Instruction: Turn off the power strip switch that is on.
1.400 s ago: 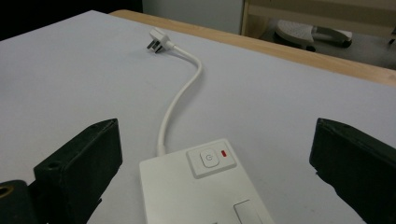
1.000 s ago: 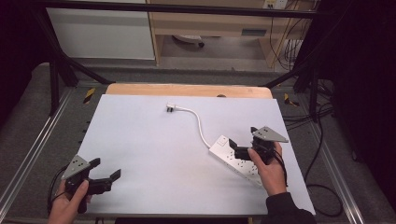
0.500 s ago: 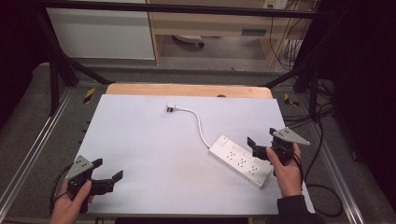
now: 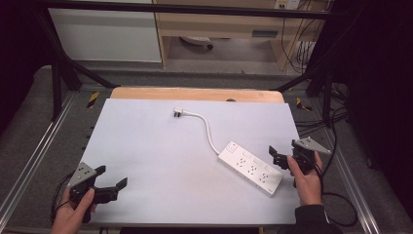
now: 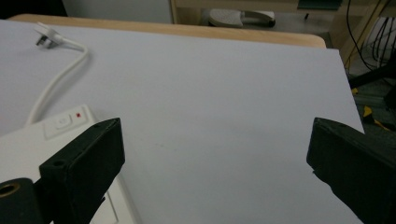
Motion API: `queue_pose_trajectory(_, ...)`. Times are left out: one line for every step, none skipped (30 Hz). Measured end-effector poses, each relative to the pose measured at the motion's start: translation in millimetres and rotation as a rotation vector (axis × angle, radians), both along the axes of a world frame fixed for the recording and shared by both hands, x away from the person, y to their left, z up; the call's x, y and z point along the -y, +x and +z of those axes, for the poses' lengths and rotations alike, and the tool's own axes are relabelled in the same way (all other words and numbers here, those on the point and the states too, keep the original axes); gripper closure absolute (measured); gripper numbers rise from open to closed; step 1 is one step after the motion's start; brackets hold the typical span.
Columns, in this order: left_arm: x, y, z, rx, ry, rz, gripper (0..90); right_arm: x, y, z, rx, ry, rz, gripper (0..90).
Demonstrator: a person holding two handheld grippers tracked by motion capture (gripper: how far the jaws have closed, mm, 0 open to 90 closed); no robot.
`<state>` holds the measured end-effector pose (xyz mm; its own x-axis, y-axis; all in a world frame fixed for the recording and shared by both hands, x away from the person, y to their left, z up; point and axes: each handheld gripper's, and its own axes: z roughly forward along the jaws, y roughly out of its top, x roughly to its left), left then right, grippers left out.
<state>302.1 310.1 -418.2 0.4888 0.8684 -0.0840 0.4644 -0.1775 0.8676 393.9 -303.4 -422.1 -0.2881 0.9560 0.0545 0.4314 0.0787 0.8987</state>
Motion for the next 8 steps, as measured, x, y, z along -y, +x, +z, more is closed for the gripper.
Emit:
queue_pose_trajectory(0.0,0.0,0.0,0.0,0.0,0.0,5.6,1.6,1.3,-2.6,-0.012,-0.011,-0.009,4.8)
queue_pose_trajectory(0.0,0.0,0.0,0.0,0.0,0.0,5.7,2.7,2.3,-4.7,-0.023,-0.011,-0.021,4.9)
queue_pose_trajectory(0.0,0.0,-0.1,-0.001,0.001,0.0,5.6,4.5,3.5,-6.9,-0.035,-0.019,-0.029,4.8)
queue_pose_trajectory(0.1,0.1,-0.1,-0.002,0.001,0.001,5.6,6.2,4.7,-8.9,-0.052,-0.024,-0.04,4.8)
queue_pose_trajectory(0.4,0.2,-0.2,-0.002,0.0,0.001,5.6,7.6,6.0,-11.0,-0.063,-0.027,-0.05,4.8)
queue_pose_trajectory(0.5,0.2,-0.2,-0.003,0.001,0.0,5.7,9.0,7.5,-13.8,-0.08,-0.034,-0.06,4.7)
queue_pose_trajectory(0.7,0.1,-0.2,-0.004,0.0,0.0,5.6,9.5,9.3,-17.0,-0.102,-0.042,-0.071,4.7)
queue_pose_trajectory(0.9,0.2,-0.2,-0.004,0.0,-0.001,5.6,9.9,11.6,-20.8,-0.123,-0.055,-0.076,4.7)
